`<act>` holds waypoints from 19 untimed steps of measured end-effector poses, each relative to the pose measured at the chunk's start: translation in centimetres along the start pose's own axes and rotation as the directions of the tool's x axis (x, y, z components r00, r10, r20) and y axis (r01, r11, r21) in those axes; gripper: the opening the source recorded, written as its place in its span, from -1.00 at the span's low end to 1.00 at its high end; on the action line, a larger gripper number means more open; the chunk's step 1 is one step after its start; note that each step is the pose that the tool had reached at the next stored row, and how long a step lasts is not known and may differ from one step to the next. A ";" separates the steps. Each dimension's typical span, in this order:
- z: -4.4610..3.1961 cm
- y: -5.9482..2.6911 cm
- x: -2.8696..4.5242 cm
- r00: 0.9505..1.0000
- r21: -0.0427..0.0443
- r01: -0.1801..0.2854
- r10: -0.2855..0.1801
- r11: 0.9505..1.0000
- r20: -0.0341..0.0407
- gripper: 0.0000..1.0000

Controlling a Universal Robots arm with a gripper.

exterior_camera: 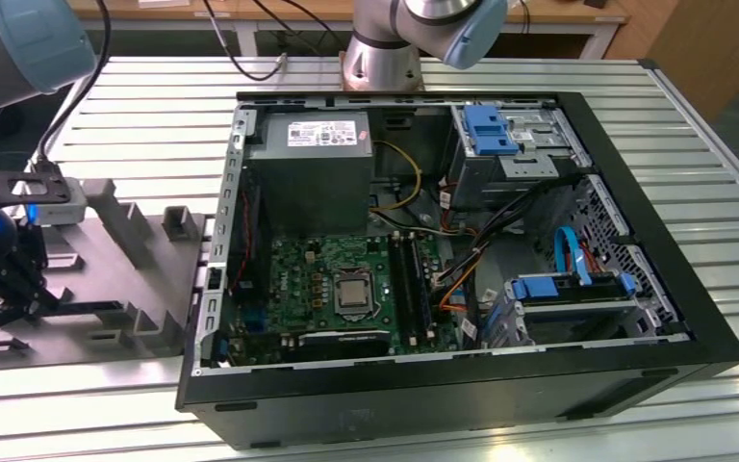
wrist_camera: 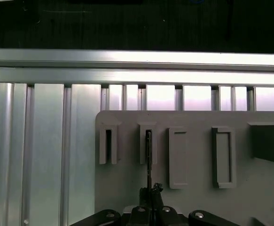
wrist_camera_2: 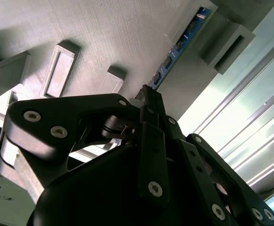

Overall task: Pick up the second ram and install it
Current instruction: 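Pick up the second ram and move it above second insertion slot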

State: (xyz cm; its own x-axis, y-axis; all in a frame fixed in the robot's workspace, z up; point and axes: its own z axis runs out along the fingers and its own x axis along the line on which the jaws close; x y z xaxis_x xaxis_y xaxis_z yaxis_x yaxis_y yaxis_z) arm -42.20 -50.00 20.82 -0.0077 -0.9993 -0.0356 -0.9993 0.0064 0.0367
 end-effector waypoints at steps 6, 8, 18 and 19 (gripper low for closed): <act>-0.05 0.00 0.00 1.000 0.000 0.000 0.000 1.000 0.000 -0.76; -0.06 0.01 0.00 1.000 0.000 0.000 0.000 1.000 0.000 -0.76; -1.03 0.04 -0.04 1.000 0.000 0.000 0.000 1.000 0.000 -0.76; -1.18 0.05 -0.04 1.000 0.000 0.000 0.000 1.000 0.000 -0.76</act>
State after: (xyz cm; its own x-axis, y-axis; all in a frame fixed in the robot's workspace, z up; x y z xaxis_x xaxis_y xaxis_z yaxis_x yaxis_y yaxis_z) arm -42.21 -50.00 22.00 -0.0077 -0.9993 -0.0356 -0.9993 0.0064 0.0370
